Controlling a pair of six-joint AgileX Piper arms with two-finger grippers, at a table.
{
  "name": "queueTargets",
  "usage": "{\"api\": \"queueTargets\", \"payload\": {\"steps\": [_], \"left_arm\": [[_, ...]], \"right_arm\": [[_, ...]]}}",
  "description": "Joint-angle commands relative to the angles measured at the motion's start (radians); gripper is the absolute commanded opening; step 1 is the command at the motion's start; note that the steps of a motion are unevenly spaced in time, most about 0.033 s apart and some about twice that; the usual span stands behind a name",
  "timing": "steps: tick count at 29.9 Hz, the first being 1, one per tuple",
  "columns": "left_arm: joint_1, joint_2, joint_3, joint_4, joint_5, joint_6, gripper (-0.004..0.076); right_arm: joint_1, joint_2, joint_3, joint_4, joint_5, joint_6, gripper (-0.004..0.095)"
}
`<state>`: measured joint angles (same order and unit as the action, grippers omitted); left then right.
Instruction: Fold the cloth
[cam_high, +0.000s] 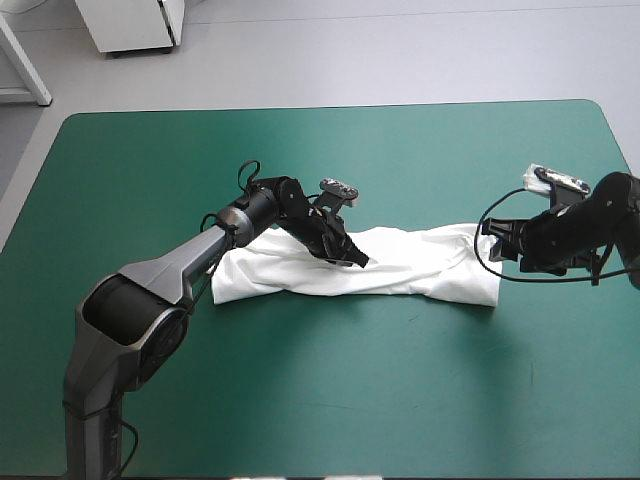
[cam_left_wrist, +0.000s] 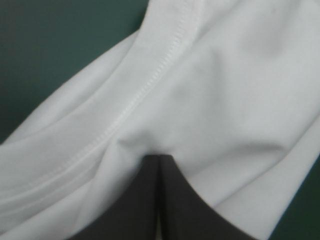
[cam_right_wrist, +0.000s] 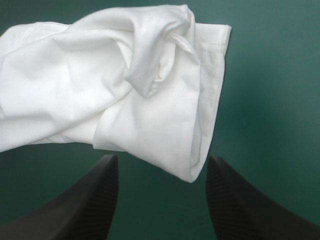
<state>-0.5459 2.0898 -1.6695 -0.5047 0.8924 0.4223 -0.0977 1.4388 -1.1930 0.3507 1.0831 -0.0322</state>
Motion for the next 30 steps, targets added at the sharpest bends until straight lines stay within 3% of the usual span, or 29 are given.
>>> {"api": "queueTargets", "payload": {"steps": [1, 16, 22, 25, 30], "left_arm": [[-0.007, -0.027, -0.010, -0.018, 0.001, -0.011, -0.0009], [-0.007, -0.027, -0.010, -0.018, 0.014, -0.011, -0.0009], [-0.007, -0.027, -0.010, -0.018, 0.014, -0.011, -0.0009], [-0.007, -0.027, -0.010, -0.018, 0.014, -0.011, -0.0009], [-0.007, -0.027, -0.010, -0.018, 0.014, -0.011, -0.0009]], "right_arm": [[-0.015, -0.029, 0.056, 0.060, -0.124, -0.071, 0.0537], [-0.015, 0.191, 0.102, 0.058, -0.234, -0.087, 0.0535], [-0.015, 0.240, 0.102, 0.139, -0.245, -0.136, 0.0522], [-0.013, 0.264, 0.102, 0.155, -0.233, -0.140, 0.0424], [0.018, 0.298, 0.102, 0.160, -0.181, -0.186, 0.0118]]}}
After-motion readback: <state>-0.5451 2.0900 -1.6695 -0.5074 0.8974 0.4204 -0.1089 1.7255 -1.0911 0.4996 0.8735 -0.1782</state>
